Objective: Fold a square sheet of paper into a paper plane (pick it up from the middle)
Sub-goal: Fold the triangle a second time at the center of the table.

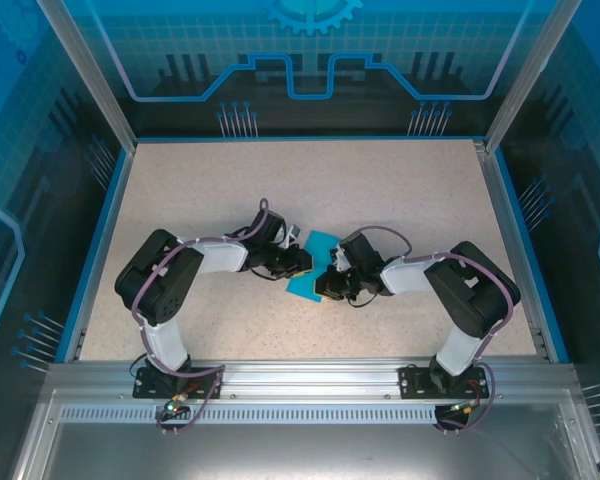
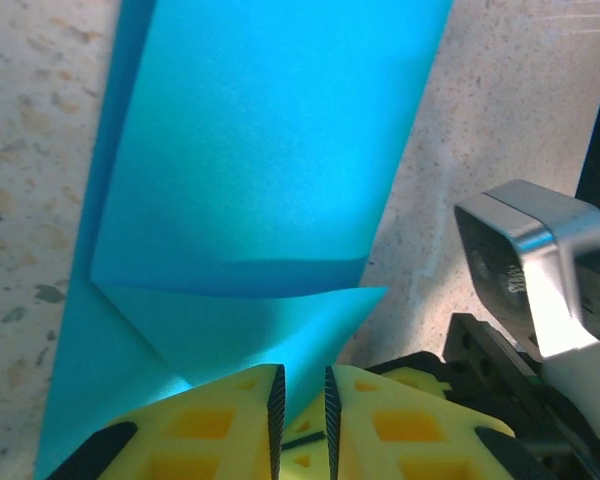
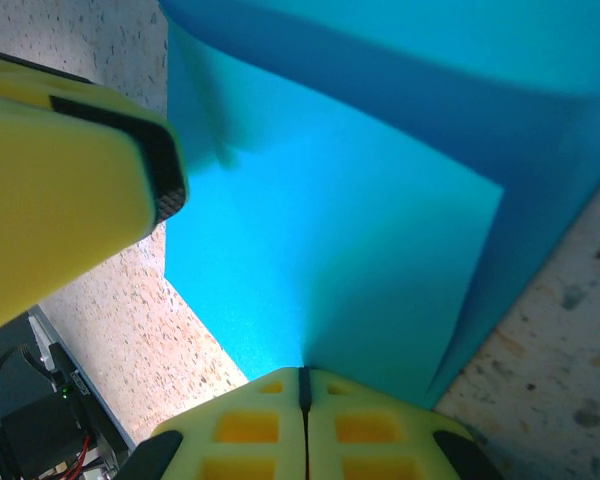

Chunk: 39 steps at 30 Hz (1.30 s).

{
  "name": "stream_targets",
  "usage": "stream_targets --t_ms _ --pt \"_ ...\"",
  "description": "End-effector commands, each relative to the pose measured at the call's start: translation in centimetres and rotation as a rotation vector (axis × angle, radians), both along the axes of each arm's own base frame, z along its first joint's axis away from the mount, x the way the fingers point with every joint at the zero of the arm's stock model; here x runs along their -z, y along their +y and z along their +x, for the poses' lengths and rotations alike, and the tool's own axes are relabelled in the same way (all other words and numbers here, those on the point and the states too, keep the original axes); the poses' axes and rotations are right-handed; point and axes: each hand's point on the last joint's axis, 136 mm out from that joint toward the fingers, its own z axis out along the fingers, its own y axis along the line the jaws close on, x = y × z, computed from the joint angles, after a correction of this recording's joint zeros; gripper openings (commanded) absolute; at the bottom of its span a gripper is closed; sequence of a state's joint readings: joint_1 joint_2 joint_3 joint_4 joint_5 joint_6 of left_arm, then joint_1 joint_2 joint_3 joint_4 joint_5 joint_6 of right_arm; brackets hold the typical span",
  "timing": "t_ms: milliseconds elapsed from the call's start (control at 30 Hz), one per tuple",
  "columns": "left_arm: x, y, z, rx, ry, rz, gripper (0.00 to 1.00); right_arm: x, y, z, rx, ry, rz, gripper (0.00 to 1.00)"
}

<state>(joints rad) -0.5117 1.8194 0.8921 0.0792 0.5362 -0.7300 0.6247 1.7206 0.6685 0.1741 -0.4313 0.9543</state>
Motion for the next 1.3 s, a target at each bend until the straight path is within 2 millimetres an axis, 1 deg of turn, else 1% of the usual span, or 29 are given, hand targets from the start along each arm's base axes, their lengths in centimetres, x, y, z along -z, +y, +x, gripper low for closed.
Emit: stream_targets --t_ms 0,167,267,400,500,633,833,933,1100,1267 --pt "-0.4 -0.8 -1.6 0.043 0.017 -0.035 0.21 3.4 -2.1 -1.7 0.023 0.094 -0.120 0.06" --pt "1.1 -1.7 -2.4 0.052 0.054 -0.050 0.20 3.4 -2.1 -1.8 0.021 0.094 -0.122 0.06" --pt "2.3 -1.6 -2.6 0.043 0.072 -0.037 0.20 3.4 -2.2 -1.8 0.022 0.094 -0.123 0.05" --pt "4.2 -0.2 -2.5 0.011 0.071 0.059 0.18 3.6 -2.4 -2.0 0.023 0.096 -0.131 0.05" --pt "4.8 1.0 -1.6 -0.023 0.054 0.110 0.18 3.8 -2.7 -2.2 0.018 0.102 -0.143 0.05" --pt "4.8 2.0 0.0 -0.069 0.032 0.110 0.18 3.9 -2.9 -2.5 0.017 0.108 -0.148 0.04" --pt "4.2 2.7 2.0 -0.092 0.016 0.119 0.18 3.9 -3.0 -2.7 0.014 0.110 -0.147 0.05" --pt "4.0 3.1 2.7 -0.100 0.012 0.128 0.18 3.9 -3.1 -2.7 0.013 0.107 -0.151 0.04" --pt "4.1 4.3 3.9 -0.141 0.026 0.132 0.18 3.7 -3.1 -2.8 0.009 0.107 -0.145 0.04" --pt "3.7 4.8 4.8 -0.150 0.030 0.139 0.19 3.5 -3.0 -2.7 0.005 0.102 -0.141 0.05"
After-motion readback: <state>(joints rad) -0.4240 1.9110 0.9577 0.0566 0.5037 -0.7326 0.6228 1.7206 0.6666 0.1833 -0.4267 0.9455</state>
